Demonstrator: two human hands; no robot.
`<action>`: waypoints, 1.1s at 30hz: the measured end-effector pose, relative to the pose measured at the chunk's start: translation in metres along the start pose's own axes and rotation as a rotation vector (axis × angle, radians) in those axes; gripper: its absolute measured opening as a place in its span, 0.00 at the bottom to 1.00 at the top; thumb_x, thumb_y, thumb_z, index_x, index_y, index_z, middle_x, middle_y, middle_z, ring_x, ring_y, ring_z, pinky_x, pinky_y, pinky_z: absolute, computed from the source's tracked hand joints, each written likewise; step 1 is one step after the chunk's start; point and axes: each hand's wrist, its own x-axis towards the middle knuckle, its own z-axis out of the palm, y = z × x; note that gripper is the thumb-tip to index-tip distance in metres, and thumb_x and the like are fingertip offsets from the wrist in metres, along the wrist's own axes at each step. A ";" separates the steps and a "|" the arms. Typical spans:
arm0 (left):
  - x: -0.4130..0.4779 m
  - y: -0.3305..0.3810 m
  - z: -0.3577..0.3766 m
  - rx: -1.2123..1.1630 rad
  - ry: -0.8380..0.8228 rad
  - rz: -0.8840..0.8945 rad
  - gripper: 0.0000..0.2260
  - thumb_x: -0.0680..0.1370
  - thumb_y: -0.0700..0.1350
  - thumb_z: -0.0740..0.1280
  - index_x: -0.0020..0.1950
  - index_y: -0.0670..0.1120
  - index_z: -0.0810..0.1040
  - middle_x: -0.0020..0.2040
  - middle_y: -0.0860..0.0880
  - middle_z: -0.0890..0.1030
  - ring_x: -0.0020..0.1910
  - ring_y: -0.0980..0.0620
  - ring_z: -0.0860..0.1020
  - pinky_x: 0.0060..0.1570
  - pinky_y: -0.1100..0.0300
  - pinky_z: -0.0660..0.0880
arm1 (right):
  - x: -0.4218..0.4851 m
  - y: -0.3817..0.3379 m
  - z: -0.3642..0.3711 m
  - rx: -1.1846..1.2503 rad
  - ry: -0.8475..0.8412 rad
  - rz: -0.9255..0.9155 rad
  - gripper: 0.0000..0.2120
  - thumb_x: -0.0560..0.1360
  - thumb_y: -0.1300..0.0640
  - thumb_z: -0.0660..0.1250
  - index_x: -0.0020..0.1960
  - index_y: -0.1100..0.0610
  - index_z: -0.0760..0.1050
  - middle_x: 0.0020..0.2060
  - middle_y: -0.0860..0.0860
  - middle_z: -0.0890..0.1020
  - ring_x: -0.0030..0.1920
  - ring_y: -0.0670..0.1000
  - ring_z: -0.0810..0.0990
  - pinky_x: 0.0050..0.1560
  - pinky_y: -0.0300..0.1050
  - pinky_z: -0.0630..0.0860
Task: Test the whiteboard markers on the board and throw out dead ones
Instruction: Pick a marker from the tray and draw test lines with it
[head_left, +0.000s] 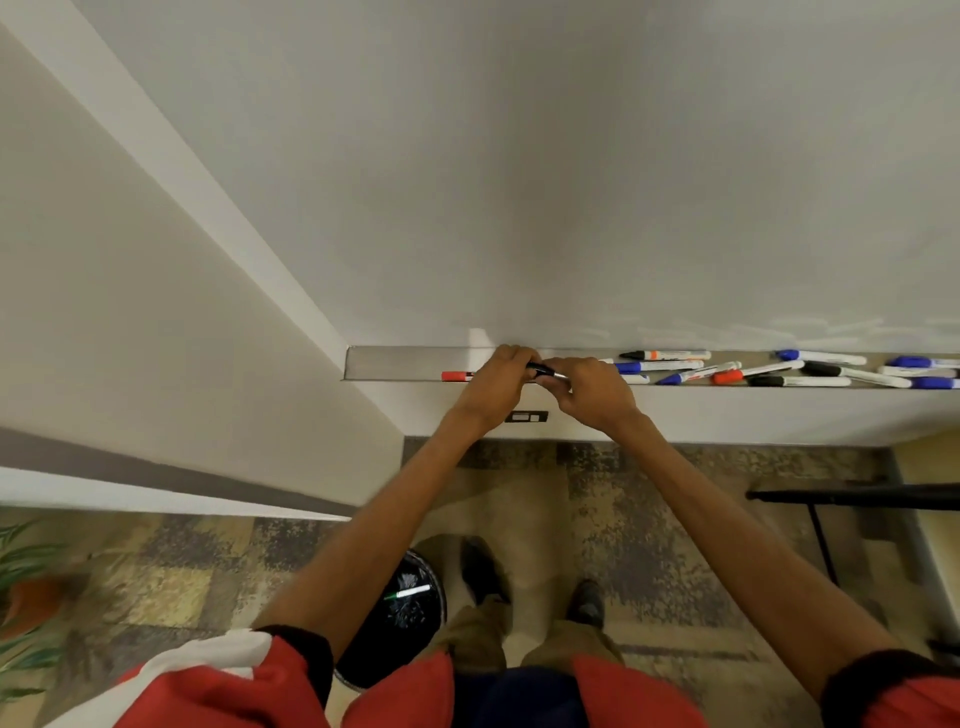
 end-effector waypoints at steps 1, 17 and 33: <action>0.000 0.008 0.001 -0.002 0.004 0.010 0.10 0.84 0.39 0.60 0.63 0.43 0.76 0.61 0.43 0.77 0.60 0.48 0.74 0.62 0.60 0.70 | -0.005 0.003 -0.006 -0.009 0.005 0.004 0.19 0.81 0.44 0.61 0.61 0.55 0.80 0.46 0.55 0.86 0.39 0.54 0.82 0.38 0.42 0.73; -0.008 0.108 0.003 0.050 0.170 0.077 0.11 0.83 0.40 0.63 0.64 0.42 0.79 0.58 0.43 0.80 0.59 0.47 0.75 0.60 0.56 0.74 | -0.053 0.040 -0.079 -0.097 0.082 -0.034 0.22 0.80 0.39 0.59 0.55 0.56 0.81 0.39 0.53 0.85 0.34 0.53 0.80 0.38 0.44 0.76; 0.049 0.223 -0.132 -0.206 0.713 0.202 0.11 0.86 0.46 0.52 0.62 0.44 0.70 0.55 0.51 0.74 0.48 0.58 0.75 0.46 0.67 0.72 | -0.001 -0.034 -0.266 0.320 0.641 -0.125 0.12 0.76 0.57 0.53 0.59 0.57 0.65 0.29 0.43 0.69 0.27 0.47 0.70 0.32 0.44 0.64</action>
